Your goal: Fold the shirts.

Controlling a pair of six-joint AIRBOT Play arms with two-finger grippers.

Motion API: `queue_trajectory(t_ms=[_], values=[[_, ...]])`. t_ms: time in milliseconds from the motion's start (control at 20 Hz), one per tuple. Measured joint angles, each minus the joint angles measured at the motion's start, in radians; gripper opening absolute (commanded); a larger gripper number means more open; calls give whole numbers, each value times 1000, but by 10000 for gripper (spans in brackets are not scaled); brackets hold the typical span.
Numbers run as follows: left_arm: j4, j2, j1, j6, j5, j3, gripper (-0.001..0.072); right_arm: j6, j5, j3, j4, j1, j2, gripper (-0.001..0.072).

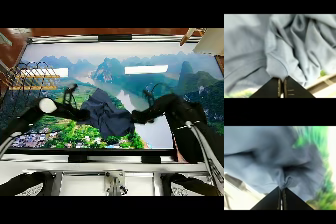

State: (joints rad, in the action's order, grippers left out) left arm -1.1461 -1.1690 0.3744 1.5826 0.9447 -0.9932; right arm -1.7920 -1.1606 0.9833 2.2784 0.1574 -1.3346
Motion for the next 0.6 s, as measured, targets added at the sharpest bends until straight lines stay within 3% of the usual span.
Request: queue_trajectory(t_ms=[200, 400, 600], values=[[-152, 174, -40, -9, 30, -258, 31, -64, 5, 225, -44, -71, 200, 76], [-207, 330, -52, -23, -28, -542, 31, -87, 124, 431, -63, -105, 412, 76], [-234, 446, -56, -24, -68, -687, 30, -77, 192, 538, -116, -115, 568, 76]])
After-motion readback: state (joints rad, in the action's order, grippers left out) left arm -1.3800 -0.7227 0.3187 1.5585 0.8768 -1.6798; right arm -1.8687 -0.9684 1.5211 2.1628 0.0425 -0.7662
